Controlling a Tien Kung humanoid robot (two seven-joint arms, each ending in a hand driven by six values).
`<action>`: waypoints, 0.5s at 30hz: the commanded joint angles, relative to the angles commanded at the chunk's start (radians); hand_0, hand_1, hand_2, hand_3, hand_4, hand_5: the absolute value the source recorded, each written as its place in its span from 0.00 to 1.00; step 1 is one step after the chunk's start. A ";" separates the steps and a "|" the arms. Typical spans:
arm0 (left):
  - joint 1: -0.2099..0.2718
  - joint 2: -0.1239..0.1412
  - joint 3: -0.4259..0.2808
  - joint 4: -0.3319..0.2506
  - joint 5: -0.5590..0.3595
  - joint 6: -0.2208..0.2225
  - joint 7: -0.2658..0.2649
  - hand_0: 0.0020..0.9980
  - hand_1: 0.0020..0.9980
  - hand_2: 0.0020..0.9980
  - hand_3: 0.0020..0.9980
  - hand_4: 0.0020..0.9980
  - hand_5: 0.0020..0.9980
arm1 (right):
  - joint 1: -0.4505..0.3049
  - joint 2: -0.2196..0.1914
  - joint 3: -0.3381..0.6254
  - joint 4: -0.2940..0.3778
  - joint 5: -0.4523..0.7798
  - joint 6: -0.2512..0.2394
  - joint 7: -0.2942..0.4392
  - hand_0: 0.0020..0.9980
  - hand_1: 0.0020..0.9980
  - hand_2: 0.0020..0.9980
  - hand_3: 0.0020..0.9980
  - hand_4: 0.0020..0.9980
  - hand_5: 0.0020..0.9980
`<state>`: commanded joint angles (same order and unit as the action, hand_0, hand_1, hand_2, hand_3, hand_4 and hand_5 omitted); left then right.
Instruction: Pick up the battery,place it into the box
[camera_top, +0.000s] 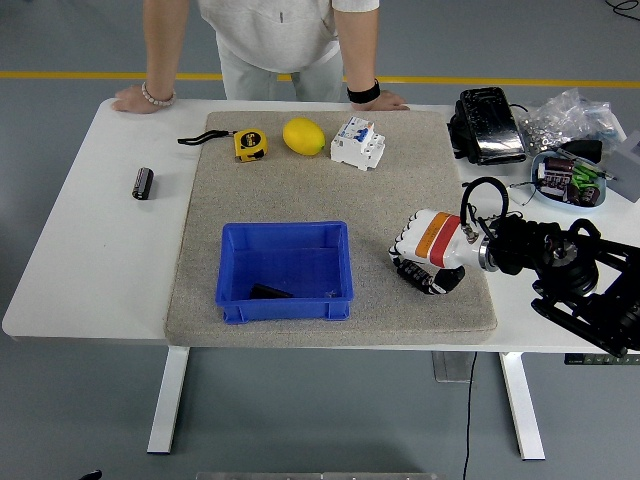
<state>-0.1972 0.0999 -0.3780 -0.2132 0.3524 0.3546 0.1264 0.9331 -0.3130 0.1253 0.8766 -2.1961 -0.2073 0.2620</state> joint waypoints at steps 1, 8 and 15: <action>0.000 0.000 0.000 0.000 0.001 0.000 0.000 0.68 0.62 0.73 0.64 0.65 0.50 | 0.000 0.000 -0.001 -0.001 0.000 -0.001 0.000 0.47 0.44 0.48 0.49 0.71 0.09; -0.003 -0.001 -0.003 0.000 0.006 -0.002 0.002 0.68 0.63 0.73 0.64 0.65 0.50 | -0.002 0.000 -0.004 -0.005 0.005 -0.005 0.002 0.45 0.43 0.47 0.48 0.72 0.09; -0.001 0.002 -0.006 0.000 0.010 -0.004 0.004 0.68 0.63 0.73 0.64 0.65 0.50 | 0.002 -0.010 0.017 0.017 0.008 -0.004 -0.002 0.44 0.43 0.47 0.48 0.72 0.09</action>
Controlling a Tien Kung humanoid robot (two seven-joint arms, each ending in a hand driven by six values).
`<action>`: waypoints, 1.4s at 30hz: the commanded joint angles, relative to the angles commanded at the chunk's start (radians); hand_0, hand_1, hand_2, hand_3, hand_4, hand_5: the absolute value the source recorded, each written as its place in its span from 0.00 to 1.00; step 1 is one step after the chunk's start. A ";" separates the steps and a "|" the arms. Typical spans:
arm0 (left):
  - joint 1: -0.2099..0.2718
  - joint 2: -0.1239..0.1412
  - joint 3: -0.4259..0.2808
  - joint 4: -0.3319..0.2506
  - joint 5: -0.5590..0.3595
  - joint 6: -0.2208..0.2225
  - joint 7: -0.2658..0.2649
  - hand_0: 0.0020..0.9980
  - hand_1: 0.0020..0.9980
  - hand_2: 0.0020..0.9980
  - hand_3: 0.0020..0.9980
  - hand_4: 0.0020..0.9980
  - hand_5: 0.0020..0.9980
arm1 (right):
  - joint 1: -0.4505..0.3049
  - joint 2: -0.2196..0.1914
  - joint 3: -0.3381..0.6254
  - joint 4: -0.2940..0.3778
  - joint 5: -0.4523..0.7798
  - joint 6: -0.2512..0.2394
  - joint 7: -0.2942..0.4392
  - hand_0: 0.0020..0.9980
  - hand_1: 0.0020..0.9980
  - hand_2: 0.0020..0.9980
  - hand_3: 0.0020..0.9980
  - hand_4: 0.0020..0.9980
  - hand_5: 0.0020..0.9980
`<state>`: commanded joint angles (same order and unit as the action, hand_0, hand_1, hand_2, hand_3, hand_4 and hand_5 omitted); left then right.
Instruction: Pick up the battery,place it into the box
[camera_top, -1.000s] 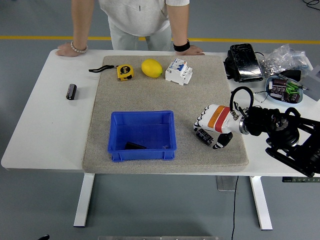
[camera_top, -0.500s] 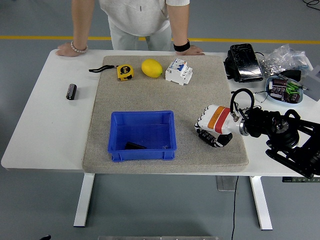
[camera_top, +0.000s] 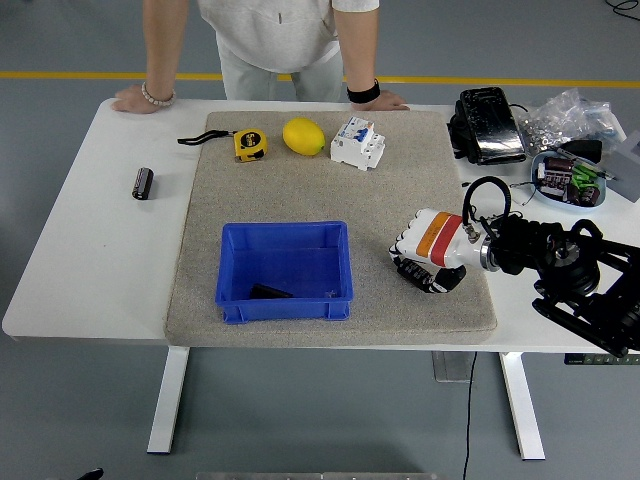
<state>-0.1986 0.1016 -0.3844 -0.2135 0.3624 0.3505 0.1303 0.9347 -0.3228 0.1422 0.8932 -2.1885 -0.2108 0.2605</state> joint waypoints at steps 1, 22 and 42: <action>0.000 0.000 0.000 0.000 0.000 0.000 0.000 0.68 0.63 0.73 0.64 0.65 0.50 | 0.000 -0.001 0.004 0.003 -0.001 0.001 -0.001 0.44 0.43 0.47 0.48 0.72 0.09; 0.013 0.002 -0.008 0.003 0.000 0.001 0.001 0.68 0.62 0.73 0.63 0.66 0.50 | 0.013 0.037 0.188 0.279 0.057 -0.083 -0.172 0.49 0.46 0.48 0.48 0.69 0.10; 0.008 0.009 -0.009 -0.002 0.012 0.001 0.004 0.67 0.62 0.73 0.63 0.66 0.51 | 0.102 0.201 0.041 0.233 0.073 0.083 -0.191 0.78 0.77 0.79 0.77 0.90 0.22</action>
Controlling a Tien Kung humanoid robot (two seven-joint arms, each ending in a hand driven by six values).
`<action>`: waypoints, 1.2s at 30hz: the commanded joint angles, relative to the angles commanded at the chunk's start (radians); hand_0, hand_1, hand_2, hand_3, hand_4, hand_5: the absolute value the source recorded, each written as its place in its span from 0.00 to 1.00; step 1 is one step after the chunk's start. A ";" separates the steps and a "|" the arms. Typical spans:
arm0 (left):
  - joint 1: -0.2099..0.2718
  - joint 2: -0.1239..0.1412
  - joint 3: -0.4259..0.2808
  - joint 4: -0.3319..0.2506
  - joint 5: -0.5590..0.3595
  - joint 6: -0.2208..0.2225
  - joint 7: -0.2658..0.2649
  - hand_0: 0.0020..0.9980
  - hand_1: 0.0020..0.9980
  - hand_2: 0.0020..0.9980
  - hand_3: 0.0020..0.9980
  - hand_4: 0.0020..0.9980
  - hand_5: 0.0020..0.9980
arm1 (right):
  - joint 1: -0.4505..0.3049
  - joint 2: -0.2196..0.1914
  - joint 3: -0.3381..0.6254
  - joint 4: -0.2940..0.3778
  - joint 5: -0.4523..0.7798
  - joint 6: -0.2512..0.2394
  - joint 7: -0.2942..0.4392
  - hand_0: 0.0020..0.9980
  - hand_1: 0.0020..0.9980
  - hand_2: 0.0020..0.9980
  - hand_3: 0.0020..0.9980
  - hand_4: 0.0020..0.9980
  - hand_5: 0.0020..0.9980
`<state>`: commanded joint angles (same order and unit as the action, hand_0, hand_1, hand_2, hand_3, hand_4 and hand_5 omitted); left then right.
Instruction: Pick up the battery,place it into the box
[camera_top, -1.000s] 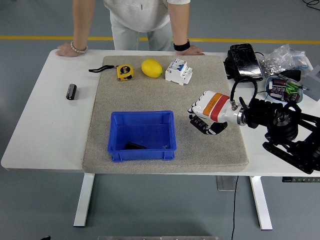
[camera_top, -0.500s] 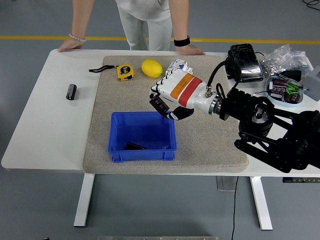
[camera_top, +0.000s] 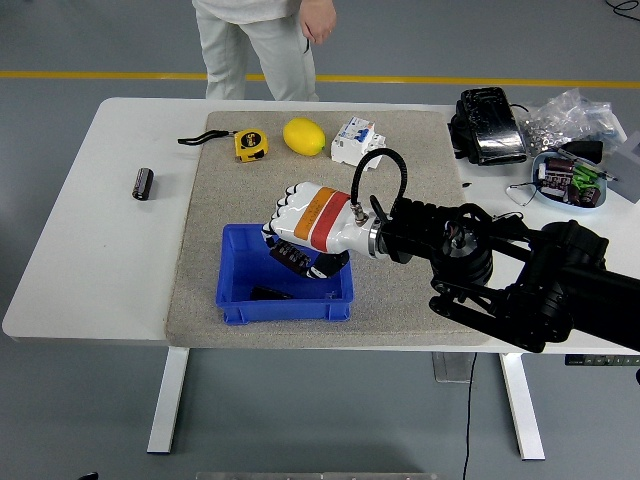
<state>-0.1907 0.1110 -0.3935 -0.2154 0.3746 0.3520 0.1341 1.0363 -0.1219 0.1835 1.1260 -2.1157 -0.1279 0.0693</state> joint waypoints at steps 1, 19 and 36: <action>0.000 0.000 0.000 0.000 -0.001 0.000 0.000 0.67 0.62 0.73 0.63 0.66 0.51 | 0.000 0.000 0.001 -0.001 -0.001 0.000 0.001 0.78 0.77 0.79 0.77 0.90 0.22; 0.011 0.001 0.000 0.001 -0.005 0.004 0.003 0.67 0.61 0.72 0.63 0.65 0.49 | -0.024 -0.068 0.176 0.006 0.057 -0.044 0.003 0.78 0.77 0.81 0.82 0.93 0.26; 0.033 -0.010 -0.023 0.005 0.030 0.004 0.011 0.67 0.62 0.72 0.63 0.65 0.49 | -0.228 -0.272 0.350 -0.029 0.729 -0.201 0.174 0.78 0.78 0.82 0.87 1.00 0.55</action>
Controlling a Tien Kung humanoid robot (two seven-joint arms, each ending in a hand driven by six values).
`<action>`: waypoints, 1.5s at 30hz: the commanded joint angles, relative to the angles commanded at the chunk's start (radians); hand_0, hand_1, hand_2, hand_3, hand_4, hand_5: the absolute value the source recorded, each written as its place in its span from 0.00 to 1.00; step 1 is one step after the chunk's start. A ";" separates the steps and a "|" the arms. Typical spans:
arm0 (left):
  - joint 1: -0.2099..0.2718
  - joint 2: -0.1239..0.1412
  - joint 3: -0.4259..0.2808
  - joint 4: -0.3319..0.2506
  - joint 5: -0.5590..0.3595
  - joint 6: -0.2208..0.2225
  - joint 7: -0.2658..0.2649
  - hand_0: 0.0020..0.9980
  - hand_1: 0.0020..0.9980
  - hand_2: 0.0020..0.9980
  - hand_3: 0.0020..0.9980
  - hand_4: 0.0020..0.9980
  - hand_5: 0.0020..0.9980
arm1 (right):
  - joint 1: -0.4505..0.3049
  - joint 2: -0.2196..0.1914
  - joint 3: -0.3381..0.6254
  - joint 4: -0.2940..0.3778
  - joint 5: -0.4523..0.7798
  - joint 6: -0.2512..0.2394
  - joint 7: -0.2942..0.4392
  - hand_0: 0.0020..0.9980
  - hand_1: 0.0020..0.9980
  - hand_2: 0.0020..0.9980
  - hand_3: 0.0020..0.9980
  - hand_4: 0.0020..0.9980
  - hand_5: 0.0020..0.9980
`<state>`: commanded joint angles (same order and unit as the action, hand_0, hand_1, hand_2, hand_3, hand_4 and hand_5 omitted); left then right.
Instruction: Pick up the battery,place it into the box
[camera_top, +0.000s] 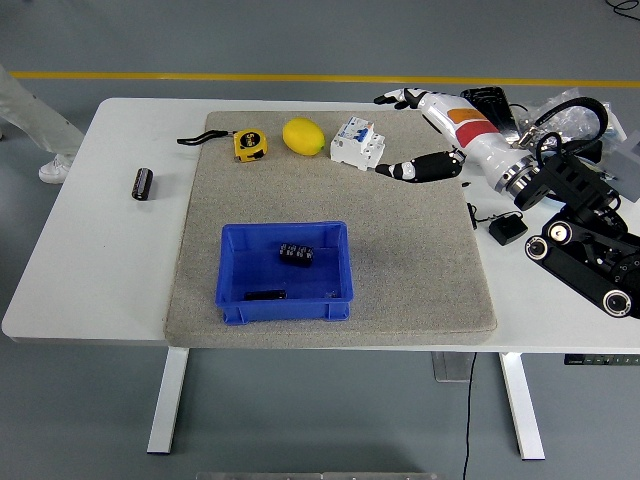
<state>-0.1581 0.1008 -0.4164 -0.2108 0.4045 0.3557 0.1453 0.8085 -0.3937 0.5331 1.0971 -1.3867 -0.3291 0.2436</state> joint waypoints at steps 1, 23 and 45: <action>0.001 0.000 0.001 0.000 0.000 -0.001 0.000 0.67 0.62 0.72 0.63 0.65 0.49 | -0.027 -0.013 0.018 0.009 0.045 0.009 0.015 0.78 0.78 0.82 0.87 1.00 0.55; 0.008 0.002 0.024 0.010 -0.034 -0.001 -0.015 0.68 0.62 0.73 0.63 0.65 0.49 | -0.534 0.034 0.536 0.175 0.559 0.118 0.008 0.81 0.81 0.84 0.89 1.00 0.88; 0.003 0.007 0.017 0.011 -0.016 -0.005 -0.014 0.68 0.62 0.73 0.63 0.64 0.49 | -0.674 0.241 0.904 0.252 0.304 0.291 -0.082 0.80 0.80 0.83 0.86 1.00 0.88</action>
<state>-0.1552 0.1079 -0.3992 -0.1994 0.3883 0.3508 0.1312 0.1346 -0.1523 1.4371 1.3493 -1.0824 -0.0381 0.1619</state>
